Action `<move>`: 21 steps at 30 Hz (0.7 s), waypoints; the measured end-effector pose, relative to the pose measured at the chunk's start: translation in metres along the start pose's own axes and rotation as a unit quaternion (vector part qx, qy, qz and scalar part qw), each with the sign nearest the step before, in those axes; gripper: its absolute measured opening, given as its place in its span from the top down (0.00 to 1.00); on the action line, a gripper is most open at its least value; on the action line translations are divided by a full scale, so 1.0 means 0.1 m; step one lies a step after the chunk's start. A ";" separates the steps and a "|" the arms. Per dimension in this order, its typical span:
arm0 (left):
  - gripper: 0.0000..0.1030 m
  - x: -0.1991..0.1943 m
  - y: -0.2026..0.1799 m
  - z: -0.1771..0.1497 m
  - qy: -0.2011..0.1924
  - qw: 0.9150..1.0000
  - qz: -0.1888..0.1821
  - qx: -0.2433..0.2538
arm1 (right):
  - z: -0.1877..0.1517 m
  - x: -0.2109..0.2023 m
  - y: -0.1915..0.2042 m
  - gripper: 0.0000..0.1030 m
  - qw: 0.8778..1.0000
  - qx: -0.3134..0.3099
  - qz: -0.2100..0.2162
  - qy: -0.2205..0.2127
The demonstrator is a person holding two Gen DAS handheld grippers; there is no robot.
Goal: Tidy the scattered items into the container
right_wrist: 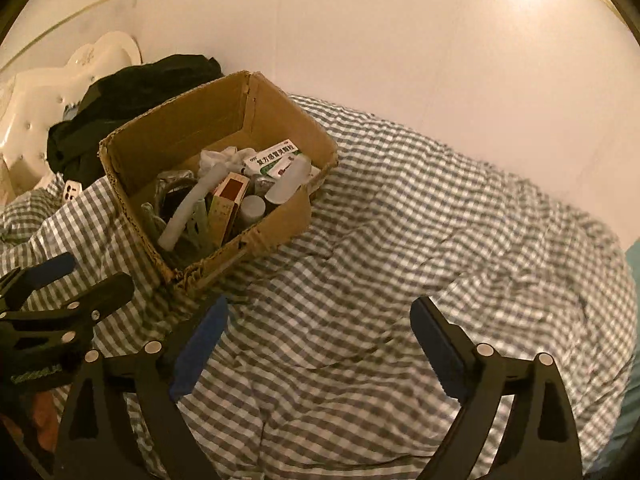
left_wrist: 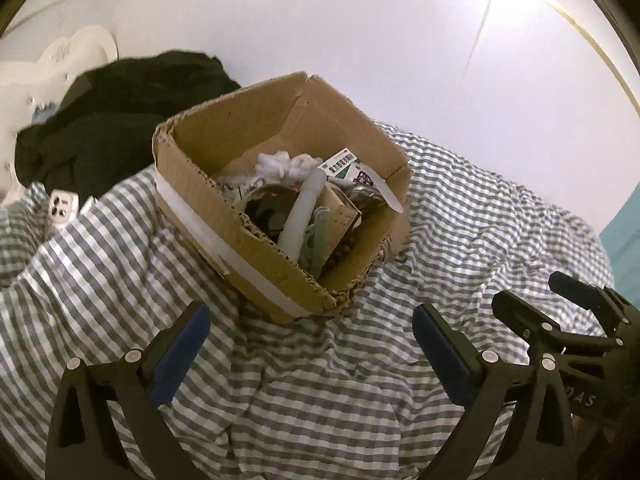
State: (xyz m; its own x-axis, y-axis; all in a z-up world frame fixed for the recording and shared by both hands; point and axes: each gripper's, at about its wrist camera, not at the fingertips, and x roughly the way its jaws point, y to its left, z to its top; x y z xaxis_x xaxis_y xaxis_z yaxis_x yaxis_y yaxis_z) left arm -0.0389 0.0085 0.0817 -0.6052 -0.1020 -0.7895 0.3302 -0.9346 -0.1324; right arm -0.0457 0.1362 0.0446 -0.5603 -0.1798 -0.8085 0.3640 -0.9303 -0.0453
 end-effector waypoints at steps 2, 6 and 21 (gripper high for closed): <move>0.00 0.03 -0.04 -0.02 0.000 1.000 0.005 0.009 | -0.04 0.05 -0.05 0.09 1.000 0.012 0.009 0.001; 0.00 0.10 -0.08 -0.05 0.007 1.000 0.008 0.009 | -0.09 0.12 -0.15 0.09 1.000 0.026 0.008 0.005; 0.00 0.12 -0.09 -0.08 -0.002 0.999 0.025 0.023 | -0.12 0.23 -0.26 0.09 0.999 0.034 -0.003 0.013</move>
State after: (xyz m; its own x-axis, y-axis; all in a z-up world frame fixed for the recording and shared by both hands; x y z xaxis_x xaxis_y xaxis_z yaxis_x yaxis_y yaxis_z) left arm -0.0438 0.0182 0.0687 -0.5921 -0.1511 -0.7916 0.3273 -0.9427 -0.0650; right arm -0.0585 0.1602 0.0201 -0.5420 -0.1674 -0.8235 0.3094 -0.9509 -0.0104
